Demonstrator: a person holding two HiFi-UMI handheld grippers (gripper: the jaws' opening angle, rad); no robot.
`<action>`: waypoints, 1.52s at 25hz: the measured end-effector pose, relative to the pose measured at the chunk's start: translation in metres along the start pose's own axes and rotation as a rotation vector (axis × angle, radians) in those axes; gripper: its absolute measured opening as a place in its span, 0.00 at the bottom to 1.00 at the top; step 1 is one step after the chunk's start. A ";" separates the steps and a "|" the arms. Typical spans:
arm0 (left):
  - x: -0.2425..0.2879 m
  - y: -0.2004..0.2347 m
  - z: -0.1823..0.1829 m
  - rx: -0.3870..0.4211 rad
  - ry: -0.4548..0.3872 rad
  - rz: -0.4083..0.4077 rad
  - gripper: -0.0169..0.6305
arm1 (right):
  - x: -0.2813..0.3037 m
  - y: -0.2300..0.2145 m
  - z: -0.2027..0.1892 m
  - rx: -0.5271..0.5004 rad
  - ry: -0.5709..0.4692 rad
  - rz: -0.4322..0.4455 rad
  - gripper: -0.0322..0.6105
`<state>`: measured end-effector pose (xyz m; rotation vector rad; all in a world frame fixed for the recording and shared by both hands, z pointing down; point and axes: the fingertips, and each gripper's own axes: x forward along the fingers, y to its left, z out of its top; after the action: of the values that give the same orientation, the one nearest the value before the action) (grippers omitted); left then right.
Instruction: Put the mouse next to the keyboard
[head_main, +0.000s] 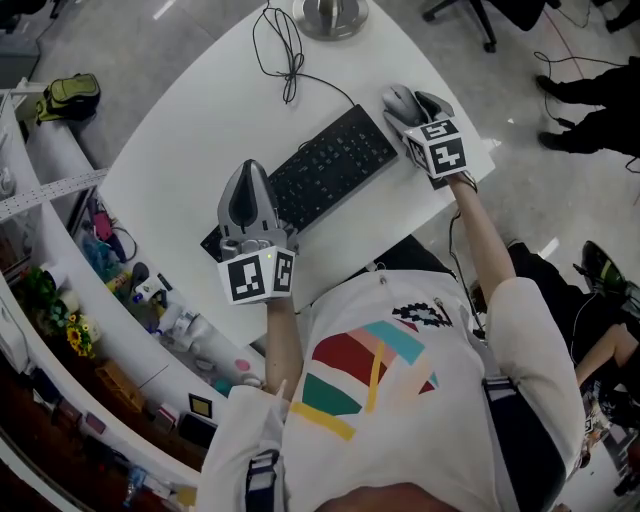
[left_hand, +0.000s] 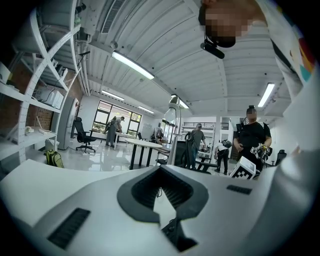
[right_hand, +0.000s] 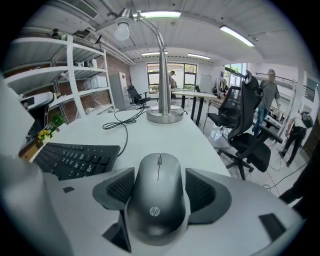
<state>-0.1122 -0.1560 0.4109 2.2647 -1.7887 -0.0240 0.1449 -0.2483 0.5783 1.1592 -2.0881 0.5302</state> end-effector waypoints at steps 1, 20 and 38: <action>-0.001 0.000 0.000 0.001 -0.001 0.002 0.09 | 0.000 0.000 0.001 -0.023 0.001 -0.003 0.52; -0.053 0.016 0.072 0.071 -0.173 0.104 0.09 | -0.140 0.110 0.206 -0.045 -0.583 0.178 0.07; -0.117 0.068 0.116 0.075 -0.281 0.297 0.09 | -0.162 0.256 0.215 -0.481 -0.608 0.303 0.07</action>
<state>-0.2249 -0.0801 0.2962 2.1044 -2.2908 -0.2338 -0.0922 -0.1575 0.3074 0.7764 -2.7246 -0.2380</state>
